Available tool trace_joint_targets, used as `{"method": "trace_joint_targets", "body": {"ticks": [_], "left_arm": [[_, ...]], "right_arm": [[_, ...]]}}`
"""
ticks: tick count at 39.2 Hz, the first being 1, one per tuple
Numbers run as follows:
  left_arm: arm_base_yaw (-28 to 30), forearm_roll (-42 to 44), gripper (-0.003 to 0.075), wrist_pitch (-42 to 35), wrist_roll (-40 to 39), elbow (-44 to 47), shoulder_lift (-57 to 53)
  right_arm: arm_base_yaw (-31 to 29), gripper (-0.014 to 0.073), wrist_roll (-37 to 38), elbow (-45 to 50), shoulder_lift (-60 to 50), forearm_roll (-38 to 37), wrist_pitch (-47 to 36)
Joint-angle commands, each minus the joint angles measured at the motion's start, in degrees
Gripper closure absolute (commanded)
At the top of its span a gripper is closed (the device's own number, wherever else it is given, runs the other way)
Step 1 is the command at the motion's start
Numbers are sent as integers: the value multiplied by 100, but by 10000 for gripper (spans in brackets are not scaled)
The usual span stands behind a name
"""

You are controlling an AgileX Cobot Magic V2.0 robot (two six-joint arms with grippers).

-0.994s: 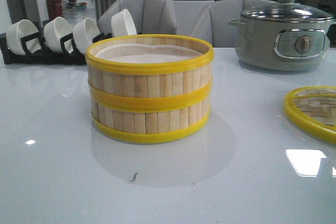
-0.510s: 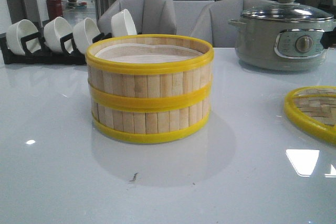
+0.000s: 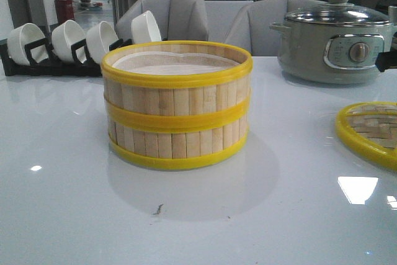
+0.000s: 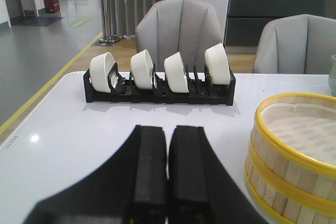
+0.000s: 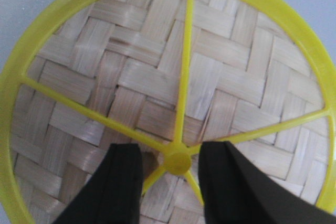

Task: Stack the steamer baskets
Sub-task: 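Grasp the lid hub with the right gripper and lift it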

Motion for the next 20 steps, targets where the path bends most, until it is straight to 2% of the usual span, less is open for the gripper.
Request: {"method": "trace_joint_targets", "body": {"ticks": [1, 8, 20], "left_arm": [[5, -20, 634, -526, -59, -169, 35], [5, -20, 634, -526, -59, -169, 35], [5, -20, 634, -526, -59, -169, 35]], "right_arm": [[-43, 217, -43, -198, -257, -45, -166], [-43, 230, -43, -198, -257, -45, -189], [-43, 391, -43, -198, -257, -45, -196]]}}
